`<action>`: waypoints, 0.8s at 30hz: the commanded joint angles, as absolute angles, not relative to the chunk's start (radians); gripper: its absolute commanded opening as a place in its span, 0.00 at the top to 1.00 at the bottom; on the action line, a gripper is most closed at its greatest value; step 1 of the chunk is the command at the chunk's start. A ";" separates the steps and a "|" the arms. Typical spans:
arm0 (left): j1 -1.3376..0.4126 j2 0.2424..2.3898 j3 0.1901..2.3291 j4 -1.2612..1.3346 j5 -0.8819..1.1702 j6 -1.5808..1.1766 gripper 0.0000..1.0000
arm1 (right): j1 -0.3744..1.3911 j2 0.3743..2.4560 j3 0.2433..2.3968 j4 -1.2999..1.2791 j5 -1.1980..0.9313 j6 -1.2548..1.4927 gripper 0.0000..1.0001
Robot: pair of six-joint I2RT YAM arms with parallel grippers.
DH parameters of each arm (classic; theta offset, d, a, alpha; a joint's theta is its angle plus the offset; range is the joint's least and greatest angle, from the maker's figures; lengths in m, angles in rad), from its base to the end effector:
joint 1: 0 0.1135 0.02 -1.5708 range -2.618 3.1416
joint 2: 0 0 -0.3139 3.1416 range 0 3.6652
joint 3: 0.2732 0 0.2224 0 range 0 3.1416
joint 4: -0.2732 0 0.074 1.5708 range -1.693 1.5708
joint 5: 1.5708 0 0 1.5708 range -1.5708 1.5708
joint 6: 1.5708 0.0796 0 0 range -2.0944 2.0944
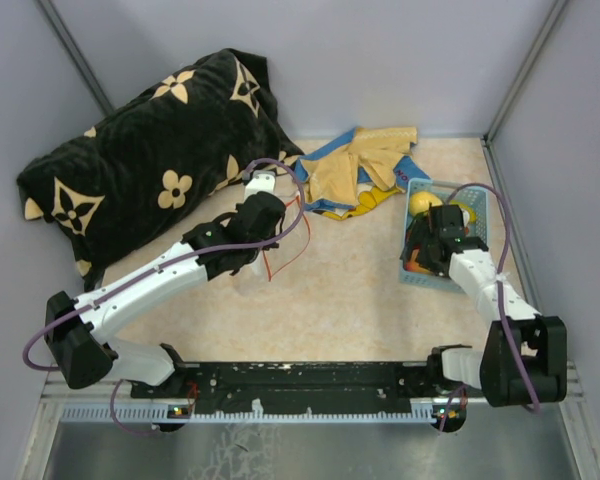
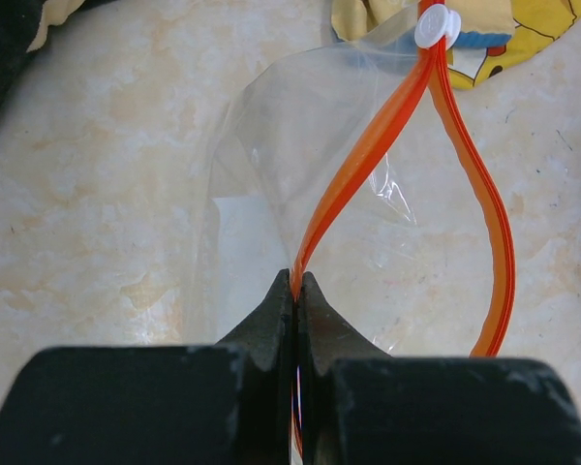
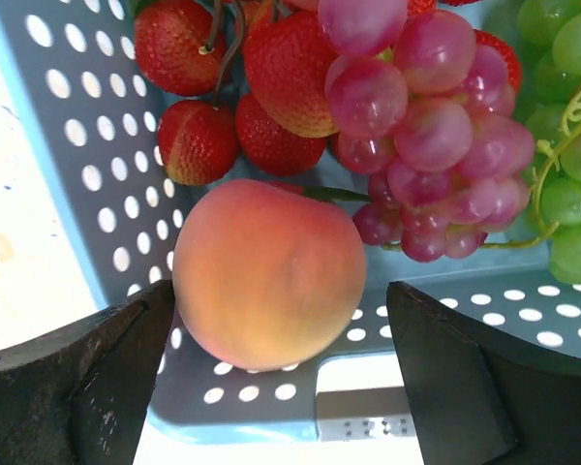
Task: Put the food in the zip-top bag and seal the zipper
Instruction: Pick up the fake fruit from the bin.
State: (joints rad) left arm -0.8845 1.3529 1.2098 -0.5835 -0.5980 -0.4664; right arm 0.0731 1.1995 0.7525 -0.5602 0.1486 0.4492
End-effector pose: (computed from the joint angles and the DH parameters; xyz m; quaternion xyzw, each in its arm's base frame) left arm 0.2103 -0.1860 0.3560 0.0629 0.8778 -0.0351 0.4735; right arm 0.2071 0.0033 0.2384 0.1994 0.9372 0.0027 0.2863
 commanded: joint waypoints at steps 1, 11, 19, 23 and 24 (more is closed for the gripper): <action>-0.881 1.344 1.208 -0.561 -0.588 -0.456 1.00 | 0.061 1.233 0.729 -0.478 0.126 0.420 0.08; -0.881 1.345 1.214 -0.563 -0.578 -0.458 1.00 | 0.058 1.215 0.732 -0.478 0.143 0.387 0.20; -0.881 1.346 1.221 -0.548 -0.557 -0.458 1.00 | 0.058 1.125 0.789 -0.555 0.142 0.365 0.38; -0.881 1.354 1.233 -0.541 -0.540 -0.451 1.00 | 0.058 1.080 0.816 -0.591 0.125 0.369 0.40; -0.882 1.357 1.237 -0.539 -0.534 -0.449 1.00 | 0.058 1.069 0.823 -0.597 0.121 0.372 0.40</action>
